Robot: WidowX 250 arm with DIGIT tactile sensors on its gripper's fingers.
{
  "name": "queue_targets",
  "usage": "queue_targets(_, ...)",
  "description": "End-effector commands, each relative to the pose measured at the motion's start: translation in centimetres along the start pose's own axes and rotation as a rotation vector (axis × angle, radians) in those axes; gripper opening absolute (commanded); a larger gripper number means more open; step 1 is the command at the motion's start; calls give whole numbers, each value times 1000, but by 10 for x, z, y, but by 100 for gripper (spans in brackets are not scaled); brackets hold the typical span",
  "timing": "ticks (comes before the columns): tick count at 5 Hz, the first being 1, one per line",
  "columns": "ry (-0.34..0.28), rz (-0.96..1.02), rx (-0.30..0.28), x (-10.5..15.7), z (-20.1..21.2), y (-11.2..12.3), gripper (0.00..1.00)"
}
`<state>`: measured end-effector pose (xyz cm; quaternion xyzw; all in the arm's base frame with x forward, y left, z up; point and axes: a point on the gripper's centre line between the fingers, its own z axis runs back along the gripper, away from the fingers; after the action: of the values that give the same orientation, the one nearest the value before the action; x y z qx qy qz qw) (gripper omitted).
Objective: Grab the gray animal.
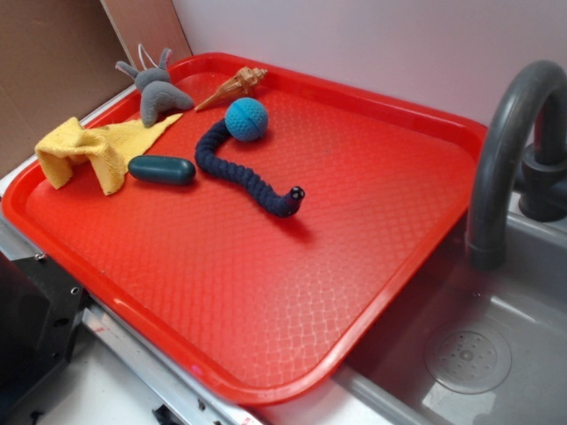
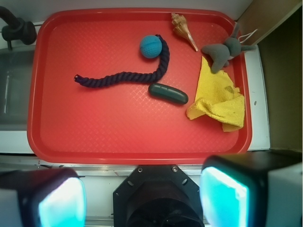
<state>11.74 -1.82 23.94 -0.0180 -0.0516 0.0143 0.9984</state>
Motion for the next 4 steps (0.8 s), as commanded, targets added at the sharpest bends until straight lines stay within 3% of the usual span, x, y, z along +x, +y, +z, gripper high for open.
queue_targets(1, 0, 0, 0, 0, 0, 0, 100)
queue_targets(2, -106, 250, -66, 18, -7, 16, 100)
queue_targets(3, -135, 491, 3, 39, -26, 29, 100)
queue_targets(4, -249, 732, 29, 50, -46, 48, 100)
